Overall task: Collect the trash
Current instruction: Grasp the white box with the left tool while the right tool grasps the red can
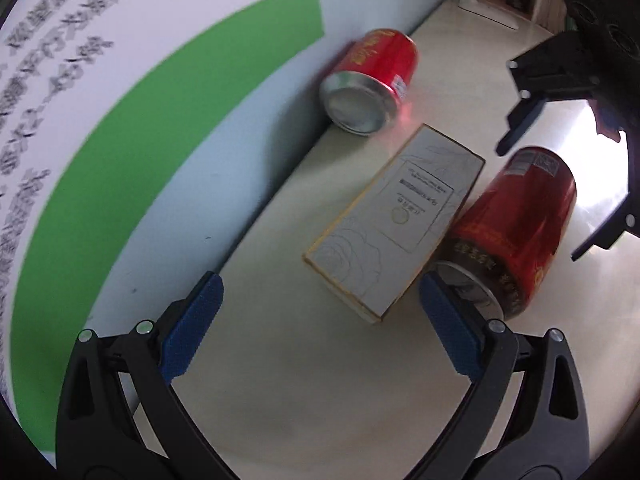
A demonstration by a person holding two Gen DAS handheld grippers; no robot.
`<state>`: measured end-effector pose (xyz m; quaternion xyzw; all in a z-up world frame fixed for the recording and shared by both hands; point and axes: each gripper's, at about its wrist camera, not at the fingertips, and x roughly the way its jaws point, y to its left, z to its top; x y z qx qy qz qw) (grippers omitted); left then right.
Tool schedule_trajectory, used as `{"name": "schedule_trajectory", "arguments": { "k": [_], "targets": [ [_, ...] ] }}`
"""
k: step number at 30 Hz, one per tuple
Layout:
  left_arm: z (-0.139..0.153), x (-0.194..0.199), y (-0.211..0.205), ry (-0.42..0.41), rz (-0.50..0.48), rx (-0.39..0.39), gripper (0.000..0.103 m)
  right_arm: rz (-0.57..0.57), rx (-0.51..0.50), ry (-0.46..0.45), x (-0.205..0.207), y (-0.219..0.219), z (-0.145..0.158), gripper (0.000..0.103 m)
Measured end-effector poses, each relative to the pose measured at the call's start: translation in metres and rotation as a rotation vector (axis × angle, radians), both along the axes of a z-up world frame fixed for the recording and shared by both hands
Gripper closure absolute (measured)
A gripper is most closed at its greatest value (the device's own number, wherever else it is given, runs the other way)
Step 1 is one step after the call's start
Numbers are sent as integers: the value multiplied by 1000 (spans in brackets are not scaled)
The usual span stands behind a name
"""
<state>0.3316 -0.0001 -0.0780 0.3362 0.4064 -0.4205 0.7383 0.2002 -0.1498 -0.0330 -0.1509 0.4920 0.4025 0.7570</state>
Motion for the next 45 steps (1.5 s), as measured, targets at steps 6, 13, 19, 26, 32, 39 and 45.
{"name": "schedule_trajectory", "arguments": {
  "k": [6, 13, 19, 26, 32, 39, 45],
  "targets": [
    [-14, 8, -17, 36, -108, -15, 7, 17, 69, 51, 7, 0, -13, 30],
    [-21, 10, -31, 98, -148, -38, 48, -5, 108, 108, -9, -22, -3, 33],
    [-20, -12, -28, 99, -101, -34, 56, -88, 146, 122, -18, -50, 10, 34],
    [-10, -63, -16, 109, 1, -49, 56, -137, 176, 133, -45, -66, 24, 35],
    [-8, -149, -2, 125, 65, -22, 56, -116, 171, 151, -80, -49, 31, 35],
    [-10, -232, 50, 176, 147, -7, 56, -66, 141, 164, -131, -25, 27, 35],
    [-23, -281, 71, 221, 228, 25, 55, -18, 104, 186, -155, 0, 22, 35]
  ]
}}
